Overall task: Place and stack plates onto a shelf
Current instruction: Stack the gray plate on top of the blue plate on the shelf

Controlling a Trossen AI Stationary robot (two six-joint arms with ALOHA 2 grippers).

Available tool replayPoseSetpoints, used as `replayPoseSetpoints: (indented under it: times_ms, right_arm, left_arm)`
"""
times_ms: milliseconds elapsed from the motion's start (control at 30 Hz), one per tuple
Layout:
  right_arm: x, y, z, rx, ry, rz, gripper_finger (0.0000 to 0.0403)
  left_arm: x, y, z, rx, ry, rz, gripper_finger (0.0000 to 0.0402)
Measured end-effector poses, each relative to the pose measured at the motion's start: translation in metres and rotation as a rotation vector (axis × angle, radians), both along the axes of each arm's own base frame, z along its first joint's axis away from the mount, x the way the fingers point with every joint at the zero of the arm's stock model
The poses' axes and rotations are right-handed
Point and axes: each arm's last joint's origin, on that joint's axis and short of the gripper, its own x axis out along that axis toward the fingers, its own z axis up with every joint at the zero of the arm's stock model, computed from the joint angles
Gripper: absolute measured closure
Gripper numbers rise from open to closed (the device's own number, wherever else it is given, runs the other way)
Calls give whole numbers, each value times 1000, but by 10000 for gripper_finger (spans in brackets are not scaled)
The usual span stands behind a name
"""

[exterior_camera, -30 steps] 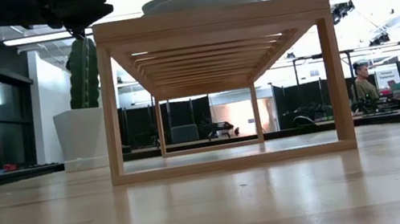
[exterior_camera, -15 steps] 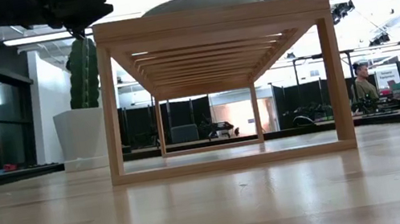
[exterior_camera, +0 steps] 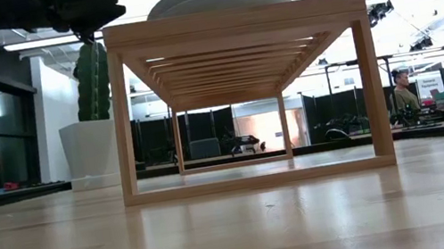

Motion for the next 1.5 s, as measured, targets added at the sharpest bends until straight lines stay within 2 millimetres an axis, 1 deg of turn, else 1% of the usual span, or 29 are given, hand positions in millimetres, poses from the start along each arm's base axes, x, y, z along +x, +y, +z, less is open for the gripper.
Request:
replayPoseSetpoints:
  times_ms: [133,233,467,567,667,767,867,967,1067,1167,1200,1233,1333,1433,1500]
  right_arm:
    - [-19,11,1,-30,79,28,258]
    - [-31,22,-1,-70,142,35,258]
    - [-56,50,-13,-219,231,-112,258]
    - [-71,55,-21,-222,266,-164,258]
    - [-85,55,-27,-187,278,-224,258]
    - [-93,56,-30,-165,276,-254,258]
    - [-93,56,-30,-163,262,-255,258]
    - [-87,55,-30,-164,247,-260,258]
    - [-77,50,-46,-147,252,-232,259]
    - [-61,39,-66,-118,281,-111,263]
    - [-56,35,-68,-126,273,-58,264]
    - [-51,30,-66,-141,242,-5,265]
    - [-44,13,-46,-214,132,118,265]
    - [-49,-2,-23,-278,39,172,265]
    - [-56,-9,-14,-296,-16,209,265]
  left_arm:
    - [0,0,0,-1,4,0,252]
    - [0,0,0,-1,4,0,252]
    - [0,0,0,-2,0,3,252]
    - [0,0,1,-2,-5,4,252]
    - [0,0,1,-2,-6,4,252]
    - [0,0,1,-1,-7,3,252]
    - [0,0,1,-1,-7,3,252]
    - [0,0,1,0,-7,4,252]
    - [0,0,1,0,-7,4,252]
    - [0,0,1,2,-8,4,252]
    - [0,0,1,2,-7,4,252]
    - [0,0,1,1,-7,4,252]
    - [0,0,1,-3,-7,4,252]
    - [0,0,1,-15,-7,5,252]
    - [0,0,1,-15,-6,5,252]
